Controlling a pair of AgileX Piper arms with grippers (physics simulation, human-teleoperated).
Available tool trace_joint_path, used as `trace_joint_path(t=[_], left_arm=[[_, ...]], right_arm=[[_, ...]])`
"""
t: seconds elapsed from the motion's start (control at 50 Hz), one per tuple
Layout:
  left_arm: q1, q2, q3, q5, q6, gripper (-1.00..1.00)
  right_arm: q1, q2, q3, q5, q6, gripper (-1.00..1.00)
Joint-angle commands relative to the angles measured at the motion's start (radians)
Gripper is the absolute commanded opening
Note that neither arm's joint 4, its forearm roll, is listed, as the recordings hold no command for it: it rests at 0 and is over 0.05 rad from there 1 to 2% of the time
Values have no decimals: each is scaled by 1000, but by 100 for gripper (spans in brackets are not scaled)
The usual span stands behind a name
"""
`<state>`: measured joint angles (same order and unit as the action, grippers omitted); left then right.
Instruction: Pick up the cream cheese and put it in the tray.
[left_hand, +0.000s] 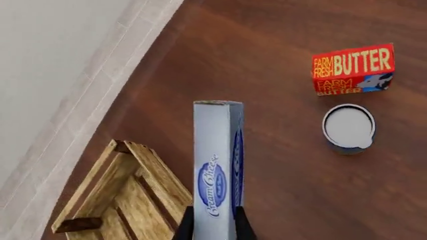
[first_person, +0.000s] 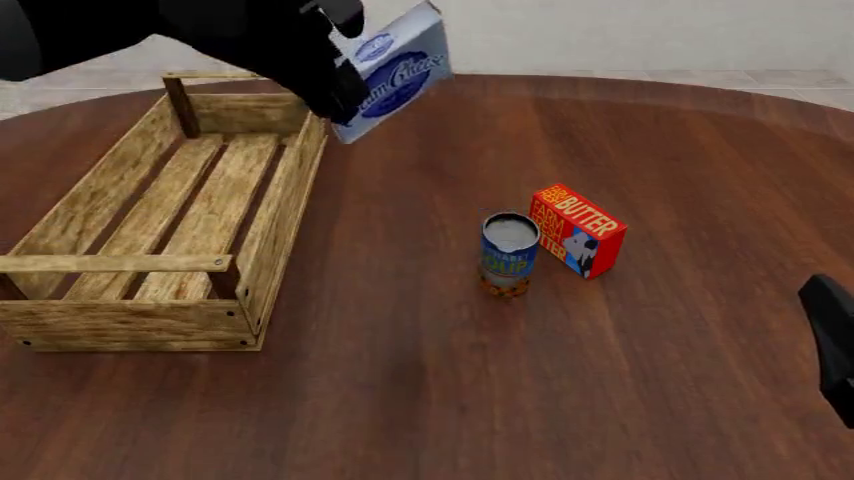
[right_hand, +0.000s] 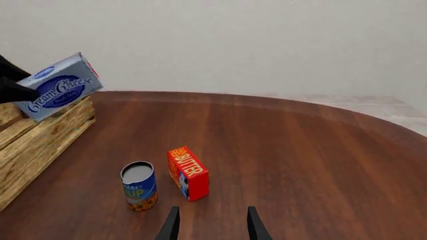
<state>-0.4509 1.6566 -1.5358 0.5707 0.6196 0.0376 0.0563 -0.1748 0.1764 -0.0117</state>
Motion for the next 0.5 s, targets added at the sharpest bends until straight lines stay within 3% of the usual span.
trace_joint_path(t=[0.02, 0.06, 0.18, 0.24, 0.5], left_arm=[[178, 95, -191, 72, -214, -100], [191, 90, -168, 60, -208, -100], [285, 130, -212, 66, -298, -100], [309, 138, -204, 63, -308, -100], [394, 143, -89, -14, -278, -100]], right_arm=[[0, -6, 4, -1, -4, 100], [-1, -8, 4, 1, -6, 100], [3, -10, 9, -3, -4, 100], [2, -9, 11, -5, -4, 100], [3, -3, 21, -17, -10, 100]])
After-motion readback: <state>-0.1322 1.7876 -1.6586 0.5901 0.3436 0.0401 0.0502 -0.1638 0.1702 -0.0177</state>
